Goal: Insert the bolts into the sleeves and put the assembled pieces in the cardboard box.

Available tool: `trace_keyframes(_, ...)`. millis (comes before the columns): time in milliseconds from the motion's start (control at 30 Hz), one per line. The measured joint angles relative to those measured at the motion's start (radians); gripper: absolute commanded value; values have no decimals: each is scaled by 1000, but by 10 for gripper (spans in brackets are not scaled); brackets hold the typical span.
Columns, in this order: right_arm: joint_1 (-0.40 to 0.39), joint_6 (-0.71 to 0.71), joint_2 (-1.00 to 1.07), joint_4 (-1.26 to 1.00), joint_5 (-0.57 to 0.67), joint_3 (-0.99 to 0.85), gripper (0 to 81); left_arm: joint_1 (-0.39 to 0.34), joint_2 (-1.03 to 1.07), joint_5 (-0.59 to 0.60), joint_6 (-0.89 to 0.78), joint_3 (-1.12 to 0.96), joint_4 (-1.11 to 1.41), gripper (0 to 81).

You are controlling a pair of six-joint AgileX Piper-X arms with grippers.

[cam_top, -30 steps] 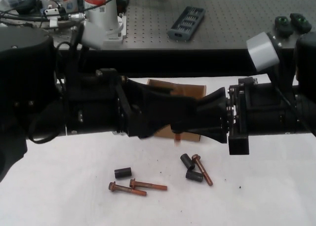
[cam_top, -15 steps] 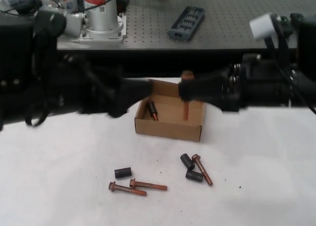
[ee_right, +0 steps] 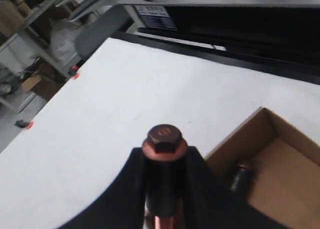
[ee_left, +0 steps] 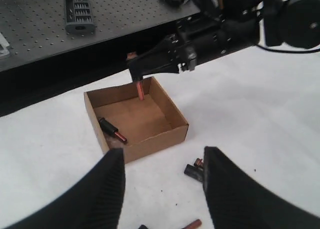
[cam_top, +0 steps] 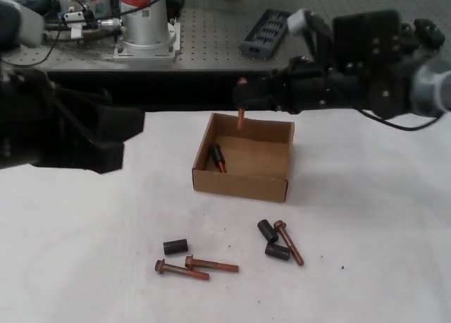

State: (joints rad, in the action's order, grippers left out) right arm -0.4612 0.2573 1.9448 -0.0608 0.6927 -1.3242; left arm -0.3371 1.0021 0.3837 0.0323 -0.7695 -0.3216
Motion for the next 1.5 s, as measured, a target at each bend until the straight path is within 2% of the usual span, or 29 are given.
trace_keyframes(67,3,15,83,69,-96,-86,66,0,-34,-3,-25,0,-12,356)
trace_keyframes(100,3,21,102,101,-158,-112,86,0,-50,-2,-43,0,-21,356)
trace_keyframes(133,3,21,105,101,-169,-112,120,0,-64,-2,-63,0,-31,356)
trace_keyframes(167,3,28,116,126,-223,-126,158,0,-84,-5,-76,0,-43,356)
trace_keyframes(233,1,53,131,176,-310,-150,295,0,-97,-5,-90,0,-66,356)
trace_keyframes(300,1,125,133,224,-344,-161,412,0,-100,-6,-99,0,-81,356)
trace_keyframes(333,1,165,133,242,-346,-164,433,0,-100,-6,-105,0,-86,356)
trace_keyframes(467,1,314,133,300,-328,-165,379,0,-100,-6,-108,0,-86,356)
trace_keyframes(533,-5,363,133,336,-296,-165,376,0,-100,-6,-108,0,-81,356)
trace_keyframes(733,-26,396,121,453,-194,-165,366,0,-96,-6,-108,0,-24,356)
trace_keyframes(800,-24,195,44,616,-206,-165,334,0,-77,-6,-113,0,-9,356)
trace_keyframes(867,-24,134,10,659,-224,-165,309,0,-40,-6,-120,-2,-3,356)
trace_keyframes(1033,-24,-66,-197,794,-291,-103,305,0,94,-28,-149,-2,12,356)
trace_keyframes(1100,-24,-84,-295,798,-297,-53,305,0,145,-47,-261,-2,27,356)
trace_keyframes(1133,-24,-85,-329,795,-301,-28,305,0,145,-48,-261,-2,28,356)
trace_keyframes(1200,-24,-84,-366,791,-309,4,305,0,190,-55,-413,-2,34,356)
trace_keyframes(1267,-28,-86,-404,782,-327,42,305,0,221,-60,-492,-2,35,356)
trace_keyframes(1500,-96,-109,-488,801,-394,226,305,0,262,-66,-865,-2,21,356)
